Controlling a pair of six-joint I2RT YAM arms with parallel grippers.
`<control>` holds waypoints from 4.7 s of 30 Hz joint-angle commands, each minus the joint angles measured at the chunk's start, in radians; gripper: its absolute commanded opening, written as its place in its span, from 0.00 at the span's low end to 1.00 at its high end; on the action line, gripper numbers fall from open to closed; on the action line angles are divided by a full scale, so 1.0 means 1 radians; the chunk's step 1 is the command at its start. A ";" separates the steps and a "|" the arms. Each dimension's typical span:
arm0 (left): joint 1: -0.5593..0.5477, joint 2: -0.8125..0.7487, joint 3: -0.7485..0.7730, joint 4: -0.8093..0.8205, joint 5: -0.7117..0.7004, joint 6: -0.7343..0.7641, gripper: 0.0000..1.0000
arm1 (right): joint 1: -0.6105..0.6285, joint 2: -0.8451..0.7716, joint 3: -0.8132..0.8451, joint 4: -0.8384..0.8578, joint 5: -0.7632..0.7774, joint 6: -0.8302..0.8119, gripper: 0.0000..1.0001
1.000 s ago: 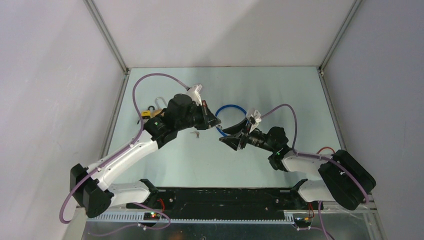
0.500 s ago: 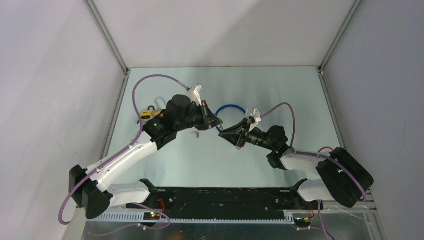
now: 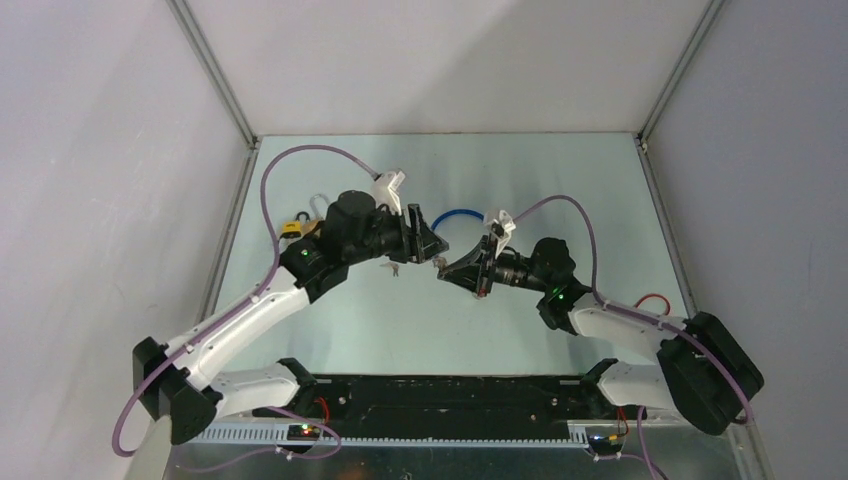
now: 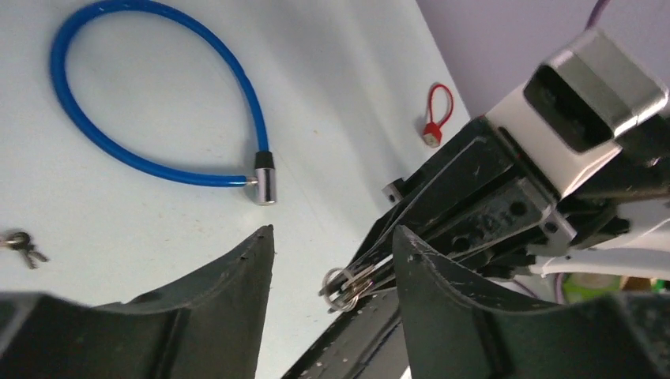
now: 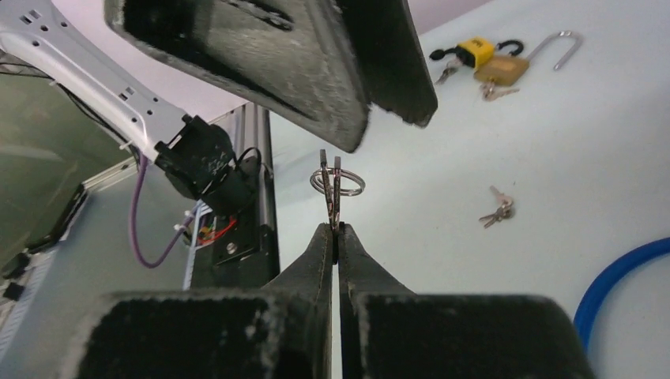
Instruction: Unlock with the key
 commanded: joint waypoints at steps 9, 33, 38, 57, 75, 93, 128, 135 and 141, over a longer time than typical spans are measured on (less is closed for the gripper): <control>0.016 -0.063 0.118 -0.163 0.225 0.451 0.67 | -0.045 -0.145 0.183 -0.633 -0.185 -0.102 0.00; -0.032 0.112 0.176 -0.240 0.456 0.549 0.37 | -0.033 -0.132 0.330 -0.947 -0.265 -0.268 0.00; -0.042 0.127 0.179 -0.244 0.466 0.551 0.30 | -0.023 -0.123 0.345 -0.968 -0.265 -0.289 0.00; -0.051 -0.056 -0.008 -0.001 0.105 0.300 0.00 | -0.069 -0.226 0.274 -0.709 -0.050 -0.043 0.54; -0.052 -0.372 -0.537 0.854 -0.191 -0.213 0.00 | 0.066 -0.247 0.098 -0.256 0.455 0.566 0.46; -0.053 -0.362 -0.572 0.953 -0.180 -0.287 0.00 | 0.069 -0.176 0.099 -0.017 0.368 0.583 0.41; -0.059 -0.324 -0.564 0.989 -0.140 -0.311 0.00 | 0.053 -0.125 0.154 0.073 0.286 0.569 0.18; -0.064 -0.323 -0.572 0.989 -0.152 -0.305 0.00 | 0.055 -0.119 0.171 0.079 0.273 0.570 0.05; -0.066 -0.341 -0.594 0.980 -0.188 -0.269 0.01 | 0.049 -0.139 0.171 0.030 0.267 0.543 0.00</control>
